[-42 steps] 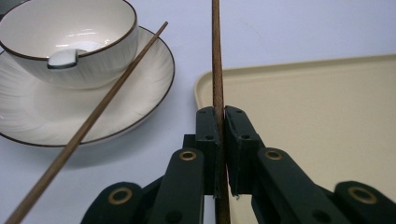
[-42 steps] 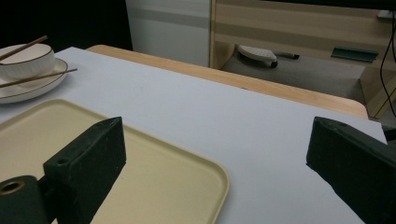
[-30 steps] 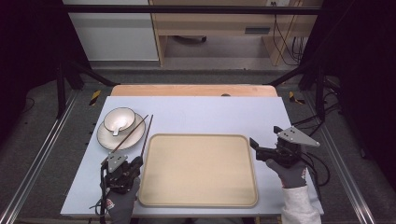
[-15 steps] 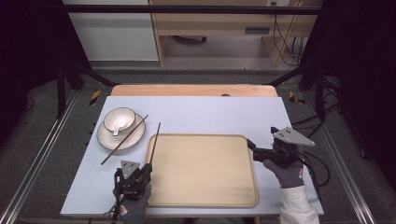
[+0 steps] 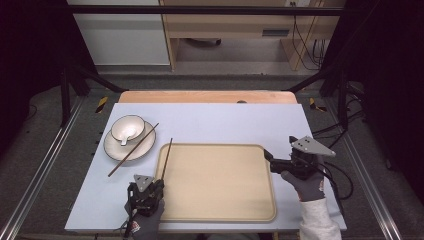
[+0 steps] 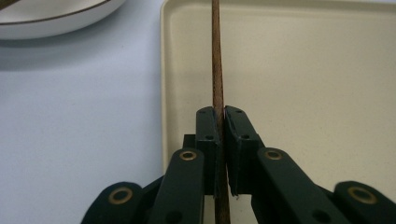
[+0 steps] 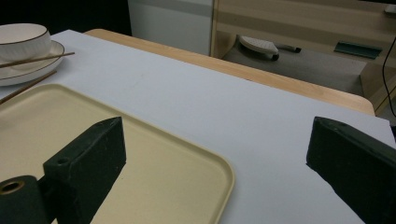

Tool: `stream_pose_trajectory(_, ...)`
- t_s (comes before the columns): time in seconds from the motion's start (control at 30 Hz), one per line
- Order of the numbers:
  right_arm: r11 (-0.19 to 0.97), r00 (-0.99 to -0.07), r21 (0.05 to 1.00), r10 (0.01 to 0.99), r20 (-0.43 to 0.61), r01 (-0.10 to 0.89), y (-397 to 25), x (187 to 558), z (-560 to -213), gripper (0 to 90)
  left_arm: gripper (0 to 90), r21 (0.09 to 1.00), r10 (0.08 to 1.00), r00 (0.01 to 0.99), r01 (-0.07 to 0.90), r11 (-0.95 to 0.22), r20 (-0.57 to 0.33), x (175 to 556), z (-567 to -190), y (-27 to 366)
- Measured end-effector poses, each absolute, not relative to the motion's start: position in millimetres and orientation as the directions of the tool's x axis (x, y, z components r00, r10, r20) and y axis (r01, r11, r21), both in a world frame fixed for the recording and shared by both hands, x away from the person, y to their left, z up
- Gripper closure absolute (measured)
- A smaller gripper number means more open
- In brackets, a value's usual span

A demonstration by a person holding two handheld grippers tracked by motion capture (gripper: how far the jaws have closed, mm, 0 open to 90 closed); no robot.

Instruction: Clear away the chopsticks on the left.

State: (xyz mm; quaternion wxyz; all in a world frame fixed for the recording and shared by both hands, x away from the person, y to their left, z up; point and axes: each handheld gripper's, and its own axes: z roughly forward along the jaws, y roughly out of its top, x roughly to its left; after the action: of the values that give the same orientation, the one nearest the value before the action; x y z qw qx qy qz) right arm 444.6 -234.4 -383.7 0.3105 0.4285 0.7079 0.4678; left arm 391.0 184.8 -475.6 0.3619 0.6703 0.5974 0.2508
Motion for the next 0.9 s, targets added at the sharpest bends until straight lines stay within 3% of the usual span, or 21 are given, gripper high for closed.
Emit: stream_pose_trajectory(0.9,0.202,-0.44,0.926,0.897,-0.044,0.318,-233.8,444.9,-384.4,4.8,82.3,0.754,0.982,0.172,0.654,-0.061,-0.071,390.6,-479.2,182.2)
